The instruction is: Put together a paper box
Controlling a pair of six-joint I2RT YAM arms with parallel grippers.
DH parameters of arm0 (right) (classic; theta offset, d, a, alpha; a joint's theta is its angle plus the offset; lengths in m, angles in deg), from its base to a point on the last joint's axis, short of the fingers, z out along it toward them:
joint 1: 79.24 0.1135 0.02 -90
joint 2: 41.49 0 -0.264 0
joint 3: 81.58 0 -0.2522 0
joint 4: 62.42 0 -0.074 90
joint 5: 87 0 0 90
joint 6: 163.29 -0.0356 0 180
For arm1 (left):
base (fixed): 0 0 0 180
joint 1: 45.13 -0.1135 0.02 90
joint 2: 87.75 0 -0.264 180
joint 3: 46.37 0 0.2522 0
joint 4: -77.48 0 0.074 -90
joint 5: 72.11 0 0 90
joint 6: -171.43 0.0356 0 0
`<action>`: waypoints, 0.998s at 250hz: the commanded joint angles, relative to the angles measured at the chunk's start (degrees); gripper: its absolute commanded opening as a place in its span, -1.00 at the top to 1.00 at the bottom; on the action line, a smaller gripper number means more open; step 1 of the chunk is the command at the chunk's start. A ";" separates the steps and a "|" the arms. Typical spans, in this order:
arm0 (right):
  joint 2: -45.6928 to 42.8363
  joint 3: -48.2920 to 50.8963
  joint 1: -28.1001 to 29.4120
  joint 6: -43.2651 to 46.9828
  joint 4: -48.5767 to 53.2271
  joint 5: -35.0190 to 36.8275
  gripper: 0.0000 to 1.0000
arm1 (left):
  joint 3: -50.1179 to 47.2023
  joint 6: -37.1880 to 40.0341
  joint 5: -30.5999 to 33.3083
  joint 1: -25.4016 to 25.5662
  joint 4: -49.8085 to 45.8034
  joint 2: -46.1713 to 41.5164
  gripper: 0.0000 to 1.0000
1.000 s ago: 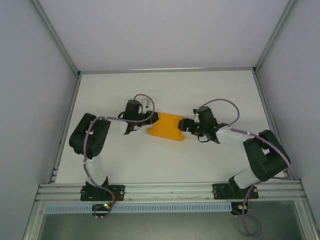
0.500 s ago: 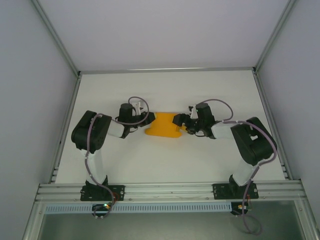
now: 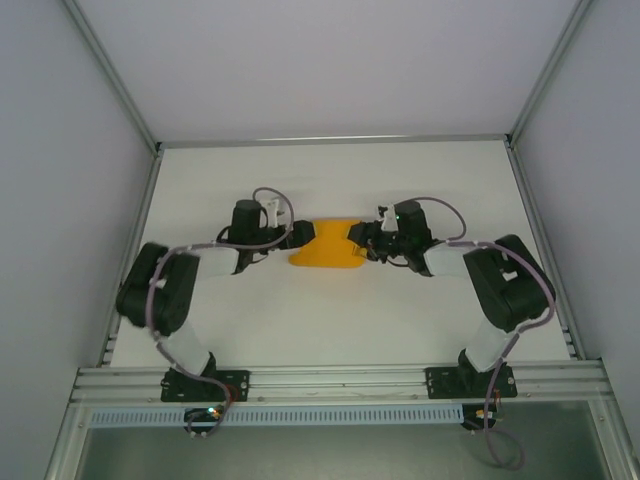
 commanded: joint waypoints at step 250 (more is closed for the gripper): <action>0.20 -14.36 -7.77 -10.35 44.70 -29.58 0.47 | 7.34 67.73 35.36 26.36 -21.58 -10.98 -0.79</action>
